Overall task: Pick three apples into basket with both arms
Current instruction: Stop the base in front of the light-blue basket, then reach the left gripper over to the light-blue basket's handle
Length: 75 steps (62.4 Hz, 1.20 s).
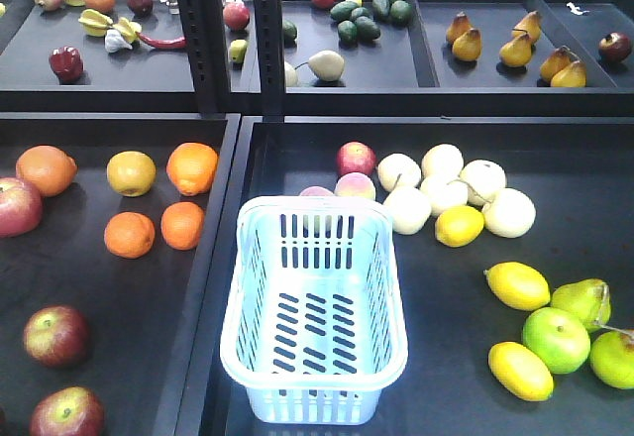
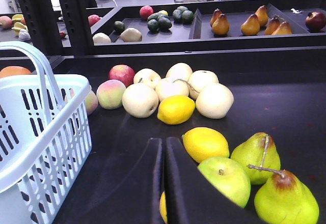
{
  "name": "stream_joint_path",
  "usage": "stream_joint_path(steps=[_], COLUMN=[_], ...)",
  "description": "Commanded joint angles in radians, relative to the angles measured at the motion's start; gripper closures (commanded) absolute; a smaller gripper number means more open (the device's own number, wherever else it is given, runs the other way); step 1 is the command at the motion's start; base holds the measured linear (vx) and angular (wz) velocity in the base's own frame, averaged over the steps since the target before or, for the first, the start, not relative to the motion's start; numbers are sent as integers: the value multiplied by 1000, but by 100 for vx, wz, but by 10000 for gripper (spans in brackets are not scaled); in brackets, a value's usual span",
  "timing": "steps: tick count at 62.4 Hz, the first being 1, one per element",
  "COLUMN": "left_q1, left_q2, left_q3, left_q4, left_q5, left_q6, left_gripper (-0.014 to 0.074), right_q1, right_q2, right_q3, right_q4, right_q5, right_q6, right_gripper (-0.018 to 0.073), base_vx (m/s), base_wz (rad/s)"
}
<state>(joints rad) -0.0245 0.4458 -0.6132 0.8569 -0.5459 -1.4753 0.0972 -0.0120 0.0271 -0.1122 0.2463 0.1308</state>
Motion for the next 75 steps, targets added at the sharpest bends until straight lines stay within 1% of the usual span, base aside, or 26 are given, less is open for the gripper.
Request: stream_joint_path(steps=[1,9,14,16,21,24,31,34,38,40,41,46,55,65,69,75], left_q1=[3,3,3,3,3,3,2,2,0,-7,-11,-30,-89,-148,-167,-188], left_q2=[167,341,443,475,560,611,721,766,822,853,865,932,1050,1168,1204,1247], left_q3=[-112,-270,-362,-402,-488,-540,-651,-689,-734,-753,-762,-792,-827,-837,-837,-837], left_q4=[198,402,511,542,623,673,762,805,870,914,924,922,922,922,922,922], left_q5=[-152,-240,-273,-280,-304,-328,-362,-376,-403,-411,-413,-428,-435,-435,-427,-423], left_q6=[-116,-174,-175,-178,-198,-226,-285,-314,-361,-373,-374,-358,-269,-97,-46,4], left_gripper=[601,575,532,507,404,323,118,50,-8,-22,-27,-24,18,42,42,42], right_q1=[1,1,1,1,1,1,1,1,1,1,1,1,1,1,1,1], right_q2=[-12,-12,-12,-12,-12,-12,-12,-12,-12,-12,-12,-12,-12,-12,-12,-12], right_q3=[14,14,14,14,14,14,14,14,14,14,14,14,14,14,14,14], right_q4=[-12,-12,-12,-12,-12,-12,-12,-12,-12,-12,-12,-12,-12,-12,-12,-12], right_q5=[-73,-73,-73,-73,-73,-73,-73,-73,-73,-73,-73,-73,-73,-73,-73,-73], right_q6=[-8,-8,-8,-8,-8,-8,-8,-8,-8,-8,-8,-8,-8,-8,-8,-8], right_gripper=[564,564,564,564,564,564,564,564,564,564,564,564,564,564,564,564], base_vx=[0,0,0,0,0,0,0,0,0,0,0,0,0,0,0,0], base_wz=[0,0,0,0,0,0,0,0,0,0,0,0,0,0,0,0])
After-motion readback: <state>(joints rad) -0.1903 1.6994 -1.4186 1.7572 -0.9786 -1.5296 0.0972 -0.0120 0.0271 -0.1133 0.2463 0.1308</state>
